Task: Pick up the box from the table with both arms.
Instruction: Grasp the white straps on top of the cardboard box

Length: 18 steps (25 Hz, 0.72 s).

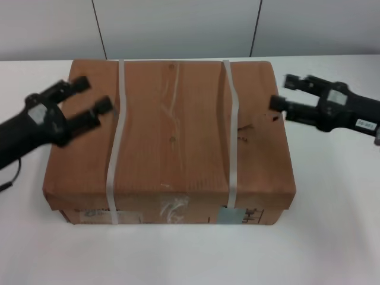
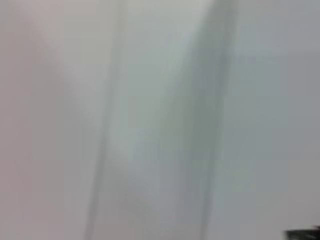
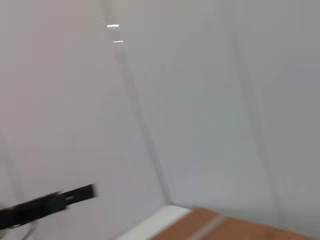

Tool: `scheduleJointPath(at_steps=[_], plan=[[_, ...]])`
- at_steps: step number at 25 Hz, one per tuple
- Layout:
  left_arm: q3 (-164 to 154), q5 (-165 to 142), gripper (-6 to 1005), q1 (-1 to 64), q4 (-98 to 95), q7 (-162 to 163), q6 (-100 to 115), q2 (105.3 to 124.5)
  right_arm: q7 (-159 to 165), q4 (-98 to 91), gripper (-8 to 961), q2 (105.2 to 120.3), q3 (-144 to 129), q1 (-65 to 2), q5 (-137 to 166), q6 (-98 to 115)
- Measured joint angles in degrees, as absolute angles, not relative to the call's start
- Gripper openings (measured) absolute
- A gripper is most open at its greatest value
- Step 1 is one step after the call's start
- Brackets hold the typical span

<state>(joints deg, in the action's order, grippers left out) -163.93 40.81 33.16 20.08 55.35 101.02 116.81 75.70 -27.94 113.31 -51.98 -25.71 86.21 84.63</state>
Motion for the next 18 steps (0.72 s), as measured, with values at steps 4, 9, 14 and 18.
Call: scheduleJointPath(at_steps=[4, 9, 14, 18], plan=[[-163.99, 43.13, 766, 33.17, 19.57, 59.84, 93.00, 116.84, 79.73, -26.43, 813, 113.14, -50.95, -25.31, 86.24, 78.68], [-164.07, 41.94, 766, 34.25, 17.57, 63.42, 83.37, 116.96, 81.27, -24.73, 811, 113.80, -51.54, -25.47, 86.62, 71.88], [-164.11, 40.41, 765, 35.49, 15.30, 63.54, 76.51, 117.04, 81.32, -20.99, 809, 115.13, -52.65, -27.72, 86.78, 65.93], [-164.10, 38.88, 765, 36.82, 13.03, 63.53, 70.76, 117.04, 80.92, -20.51, 807, 117.10, -55.34, -29.16, 86.84, 61.43]])
